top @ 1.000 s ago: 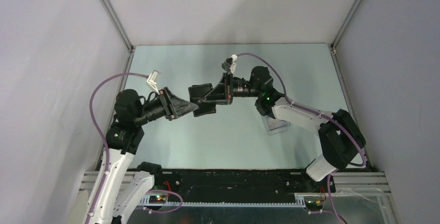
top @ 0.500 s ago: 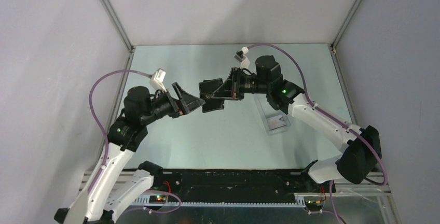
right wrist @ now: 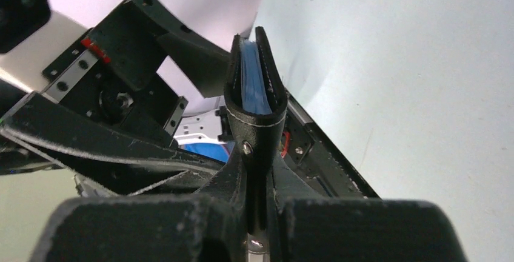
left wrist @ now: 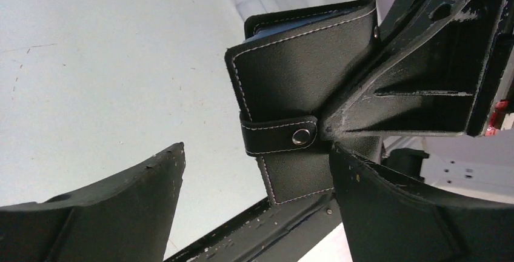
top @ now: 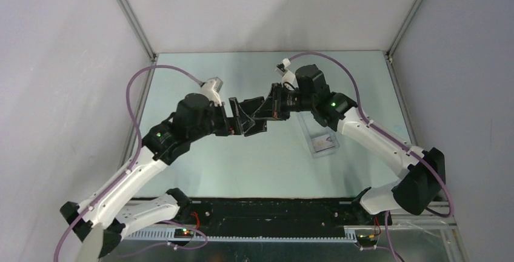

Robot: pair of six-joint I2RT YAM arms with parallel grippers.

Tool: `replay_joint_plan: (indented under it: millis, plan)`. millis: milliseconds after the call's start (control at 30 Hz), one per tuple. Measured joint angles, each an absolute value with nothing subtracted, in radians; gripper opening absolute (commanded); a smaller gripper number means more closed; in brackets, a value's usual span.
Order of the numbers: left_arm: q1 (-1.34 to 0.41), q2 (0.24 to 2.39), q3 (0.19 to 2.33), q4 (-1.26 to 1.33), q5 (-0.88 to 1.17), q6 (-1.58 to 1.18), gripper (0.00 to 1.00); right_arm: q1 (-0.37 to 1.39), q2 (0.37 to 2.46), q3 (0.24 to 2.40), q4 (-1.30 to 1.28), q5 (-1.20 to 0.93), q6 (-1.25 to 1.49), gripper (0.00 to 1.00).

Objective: Put the credit cards into the card holder
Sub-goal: Open the card holder.

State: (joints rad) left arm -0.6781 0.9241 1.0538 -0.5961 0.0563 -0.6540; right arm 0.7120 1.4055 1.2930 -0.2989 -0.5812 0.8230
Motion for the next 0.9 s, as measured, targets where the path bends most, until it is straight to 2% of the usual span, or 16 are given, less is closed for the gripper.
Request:
replay_joint_plan:
  millis: [167, 233, 300, 433, 533, 600, 767, 900]
  plan:
    - [-0.750, 0.986, 1.078, -0.617, -0.054, -0.649, 0.74, 0.707, 1.421, 1.295, -0.348, -0.556, 0.803, 0.00]
    - [-0.765, 0.995, 1.082, -0.624, -0.095, -0.652, 0.61, 0.706, 1.428, 1.295, -0.354, -0.553, 0.799, 0.00]
    - [-0.772, 0.995, 1.083, -0.639, -0.141, -0.657, 0.52, 0.706, 1.435, 1.295, -0.358, -0.552, 0.794, 0.00]
    - [-0.772, 0.998, 1.083, -0.674, -0.257, -0.660, 0.43, 0.706, 1.436, 1.305, -0.371, -0.555, 0.792, 0.00]
    - [-0.767, 1.015, 1.082, -0.711, -0.349, -0.673, 0.42, 0.710, 1.437, 1.324, -0.384, -0.575, 0.792, 0.00]
    - [-0.757, 1.026, 1.075, -0.726, -0.384, -0.682, 0.45, 0.710, 1.437, 1.335, -0.390, -0.584, 0.791, 0.00]
    - [-0.725, 1.034, 1.064, -0.760, -0.381, -0.680, 0.66, 0.712, 1.440, 1.353, -0.410, -0.587, 0.780, 0.00]
    - [-0.698, 1.022, 1.064, -0.762, -0.278, -0.680, 0.77, 0.709, 1.446, 1.354, -0.442, -0.577, 0.757, 0.00]
